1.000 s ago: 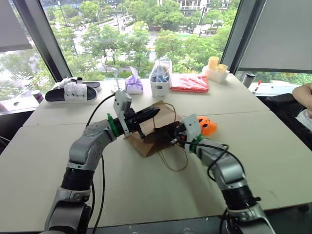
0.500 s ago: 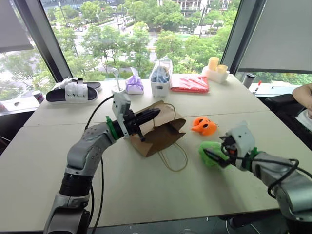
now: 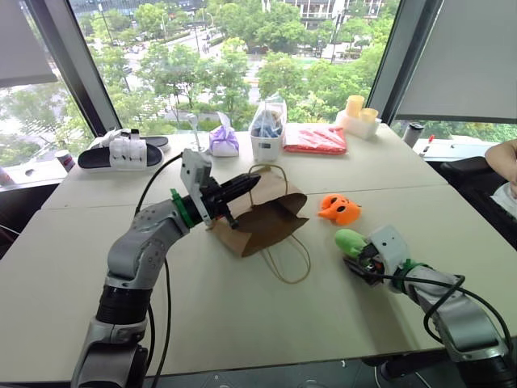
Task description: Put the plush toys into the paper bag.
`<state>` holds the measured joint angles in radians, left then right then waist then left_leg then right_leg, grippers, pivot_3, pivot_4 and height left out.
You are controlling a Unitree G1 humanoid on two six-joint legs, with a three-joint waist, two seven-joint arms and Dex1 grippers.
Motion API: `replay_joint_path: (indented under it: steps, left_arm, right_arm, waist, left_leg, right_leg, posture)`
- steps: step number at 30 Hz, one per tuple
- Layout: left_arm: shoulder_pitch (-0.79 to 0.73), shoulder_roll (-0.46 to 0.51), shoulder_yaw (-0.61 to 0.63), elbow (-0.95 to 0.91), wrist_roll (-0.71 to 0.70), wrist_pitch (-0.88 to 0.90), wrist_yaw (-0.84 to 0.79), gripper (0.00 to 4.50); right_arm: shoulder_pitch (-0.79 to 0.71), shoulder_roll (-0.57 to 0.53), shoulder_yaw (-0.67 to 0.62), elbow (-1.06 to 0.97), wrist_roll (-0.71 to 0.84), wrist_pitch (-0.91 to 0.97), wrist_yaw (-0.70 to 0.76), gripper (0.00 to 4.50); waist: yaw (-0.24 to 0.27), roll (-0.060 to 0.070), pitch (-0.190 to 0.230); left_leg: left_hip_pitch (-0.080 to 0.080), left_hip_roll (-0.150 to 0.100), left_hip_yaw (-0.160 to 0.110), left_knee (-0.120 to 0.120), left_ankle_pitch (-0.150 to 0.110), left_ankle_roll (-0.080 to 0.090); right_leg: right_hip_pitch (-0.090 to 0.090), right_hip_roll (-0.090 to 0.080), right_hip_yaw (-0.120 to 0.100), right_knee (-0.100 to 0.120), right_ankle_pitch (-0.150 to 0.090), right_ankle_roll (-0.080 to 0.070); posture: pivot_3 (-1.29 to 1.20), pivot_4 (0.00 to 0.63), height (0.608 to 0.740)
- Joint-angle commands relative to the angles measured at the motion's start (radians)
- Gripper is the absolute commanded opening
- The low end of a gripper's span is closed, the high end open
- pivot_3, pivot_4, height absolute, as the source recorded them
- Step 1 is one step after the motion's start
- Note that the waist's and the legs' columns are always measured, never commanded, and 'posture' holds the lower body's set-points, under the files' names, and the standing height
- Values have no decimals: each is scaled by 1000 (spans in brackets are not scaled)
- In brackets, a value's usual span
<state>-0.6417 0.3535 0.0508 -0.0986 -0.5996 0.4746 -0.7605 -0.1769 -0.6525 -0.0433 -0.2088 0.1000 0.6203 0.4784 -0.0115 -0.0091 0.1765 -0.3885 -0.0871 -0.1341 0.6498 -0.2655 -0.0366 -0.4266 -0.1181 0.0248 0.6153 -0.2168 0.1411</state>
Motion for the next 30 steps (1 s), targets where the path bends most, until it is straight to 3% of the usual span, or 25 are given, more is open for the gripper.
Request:
replay_joint_path:
  steps: [1,4,9,14,23,30]
  left_arm:
    - [-23,13,22,-33,-2,-14,7,0]
    - [-26,22,34,-33,-9,-6,12,0]
    - [-44,24,59,-16,-34,10,24,0]
    - [-59,18,68,-15,-57,32,38,0]
    - [-50,2,70,-43,-82,67,67,0]
    - [-9,-10,63,-98,-99,97,94,0]
  right_arm:
    - [-11,-11,-14,-4,-7,-24,9,1418]
    - [-20,-28,-34,-93,29,10,44,22]
    - [-170,42,-41,-268,184,178,67,22]
    - [-267,147,117,-262,159,194,21,22]
    - [-417,332,317,69,43,-19,12,22]
    - [-510,433,354,320,-23,-191,28,22]
  waist:
    - [0,0,0]
    - [0,0,0]
    - [-8,0,0]
    - [2,-1,0]
    - [-5,-1,0]
    - [-7,-1,0]
  left_leg:
    - [0,0,0,0,0,0]
    - [0,0,0,0,0,0]
    - [0,0,0,0,0,0]
    - [0,0,-3,-1,0,0]
    - [-1,0,-3,-1,3,-5]
    - [-1,0,-3,-2,4,-7]
  right_leg:
    - [0,0,0,0,0,0]
    - [0,0,0,0,0,0]
    - [-1,0,0,0,0,0]
    - [0,0,-2,0,0,0]
    - [-2,0,-1,0,0,0]
    - [-3,0,-1,0,0,0]
  posture:
    - [0,150,740]
    - [0,150,740]
    - [0,150,740]
    - [0,150,740]
    - [0,150,740]
    - [0,150,740]
